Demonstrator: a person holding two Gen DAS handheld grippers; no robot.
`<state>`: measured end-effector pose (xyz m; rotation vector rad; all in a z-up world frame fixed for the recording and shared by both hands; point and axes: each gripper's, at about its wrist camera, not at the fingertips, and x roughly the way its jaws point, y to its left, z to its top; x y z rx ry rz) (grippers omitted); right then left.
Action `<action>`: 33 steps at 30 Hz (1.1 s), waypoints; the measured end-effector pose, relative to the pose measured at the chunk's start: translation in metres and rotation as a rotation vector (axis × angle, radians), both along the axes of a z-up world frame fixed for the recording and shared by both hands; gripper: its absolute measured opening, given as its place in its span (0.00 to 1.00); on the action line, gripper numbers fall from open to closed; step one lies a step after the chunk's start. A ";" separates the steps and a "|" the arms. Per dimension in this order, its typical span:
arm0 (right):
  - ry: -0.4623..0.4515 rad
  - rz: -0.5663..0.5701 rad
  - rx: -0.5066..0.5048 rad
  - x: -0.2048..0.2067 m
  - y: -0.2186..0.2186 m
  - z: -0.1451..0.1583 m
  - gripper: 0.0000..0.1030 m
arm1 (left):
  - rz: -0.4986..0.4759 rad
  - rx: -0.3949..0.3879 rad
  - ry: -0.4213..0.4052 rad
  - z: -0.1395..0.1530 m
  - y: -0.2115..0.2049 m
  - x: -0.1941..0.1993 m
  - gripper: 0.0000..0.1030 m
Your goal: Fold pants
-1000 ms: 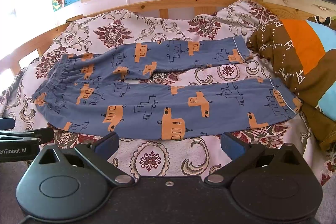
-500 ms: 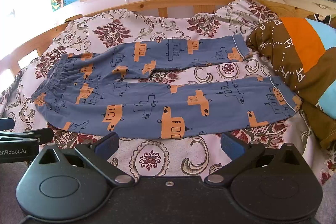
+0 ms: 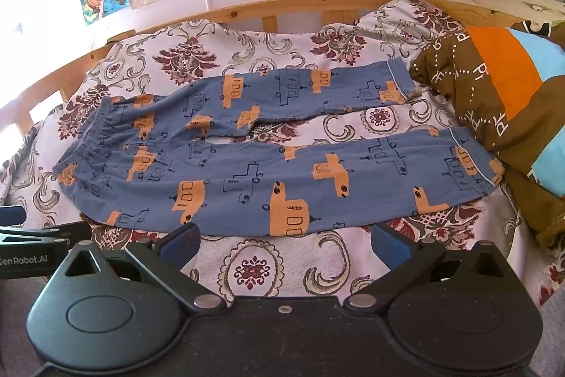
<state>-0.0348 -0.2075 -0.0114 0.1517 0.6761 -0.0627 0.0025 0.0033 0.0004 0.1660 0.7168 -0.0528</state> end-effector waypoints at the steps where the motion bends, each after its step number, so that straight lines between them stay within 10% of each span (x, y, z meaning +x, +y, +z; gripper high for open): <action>1: -0.002 0.001 -0.001 0.000 0.000 0.002 0.99 | -0.002 -0.003 0.000 0.001 0.001 0.000 1.00; 17: 0.029 0.117 -0.050 0.039 0.004 0.021 0.99 | -0.056 -0.024 0.025 0.041 0.011 0.065 1.00; 25: 0.063 0.215 -0.038 0.102 -0.010 0.015 1.00 | -0.038 -0.010 -0.052 0.078 0.081 0.161 1.00; 33: 0.049 0.431 -0.018 0.206 -0.006 0.007 1.00 | -0.151 0.011 -0.073 0.053 0.131 0.268 1.00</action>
